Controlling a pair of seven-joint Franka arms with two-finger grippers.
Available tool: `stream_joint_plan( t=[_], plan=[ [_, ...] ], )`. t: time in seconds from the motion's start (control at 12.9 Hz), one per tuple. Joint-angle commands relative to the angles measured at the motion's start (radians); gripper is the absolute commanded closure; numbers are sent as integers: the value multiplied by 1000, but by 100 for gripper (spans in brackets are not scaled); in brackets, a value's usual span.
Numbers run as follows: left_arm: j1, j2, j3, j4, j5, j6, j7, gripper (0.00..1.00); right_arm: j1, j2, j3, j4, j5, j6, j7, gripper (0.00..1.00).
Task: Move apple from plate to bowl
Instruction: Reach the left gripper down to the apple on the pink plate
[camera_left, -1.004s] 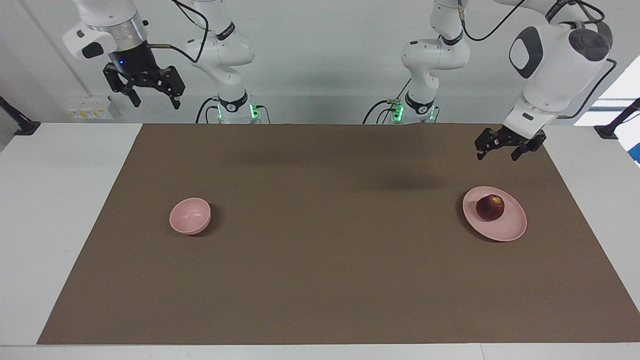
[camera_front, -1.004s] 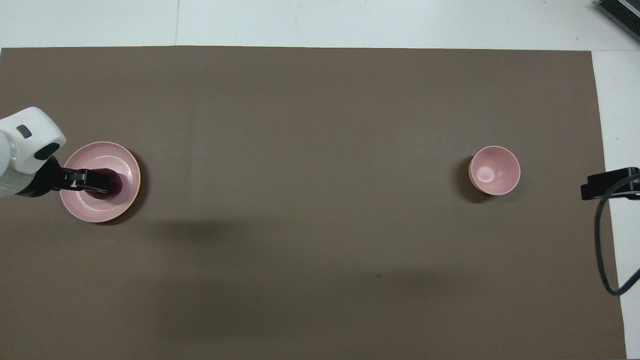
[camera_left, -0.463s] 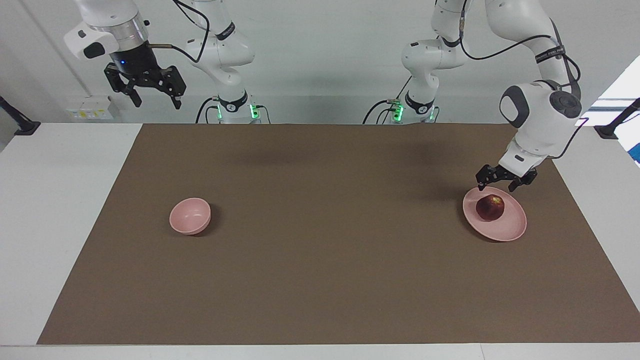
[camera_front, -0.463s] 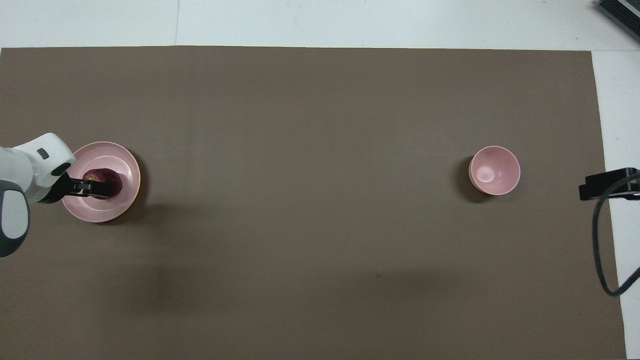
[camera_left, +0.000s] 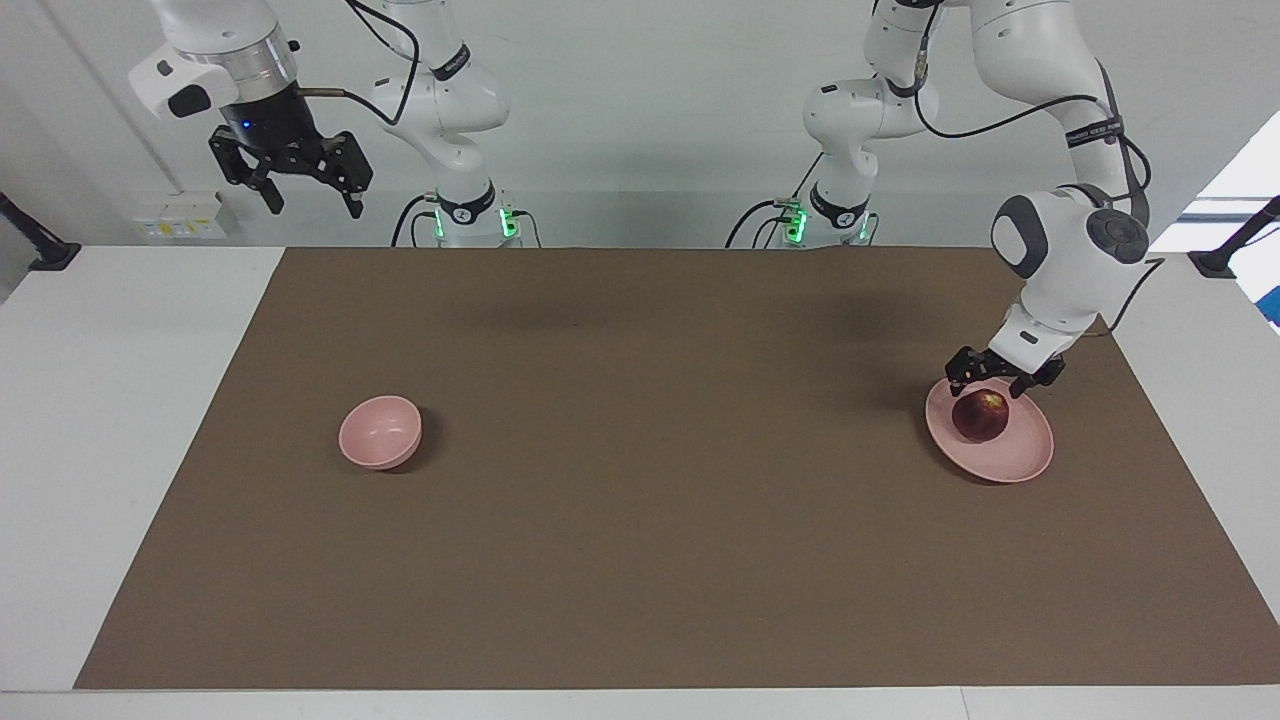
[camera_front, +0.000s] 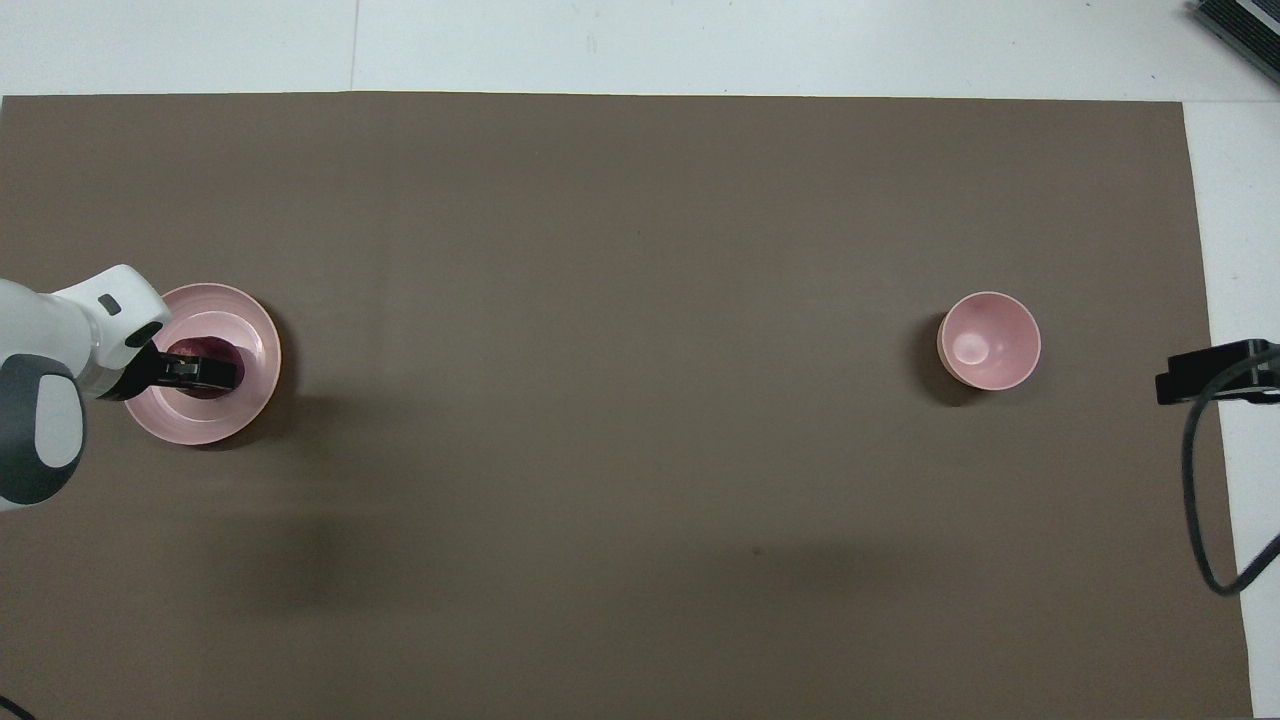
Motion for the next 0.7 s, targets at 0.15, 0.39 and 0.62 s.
stream_joint_plan(
  t=[0.15, 0.39, 0.62],
  plan=[
    [4, 34, -3, -9, 4, 69, -9, 0, -13, -31, 5, -36, 26, 12, -28, 0],
    [5, 40, -1, -9, 4, 107, -12, 0, -13, -34, 6, -42, 26, 9, -30, 0],
    [16, 64, -1, -9, 4, 118, -12, 0, -13, -34, 5, -41, 26, 12, -30, 0]
  ],
)
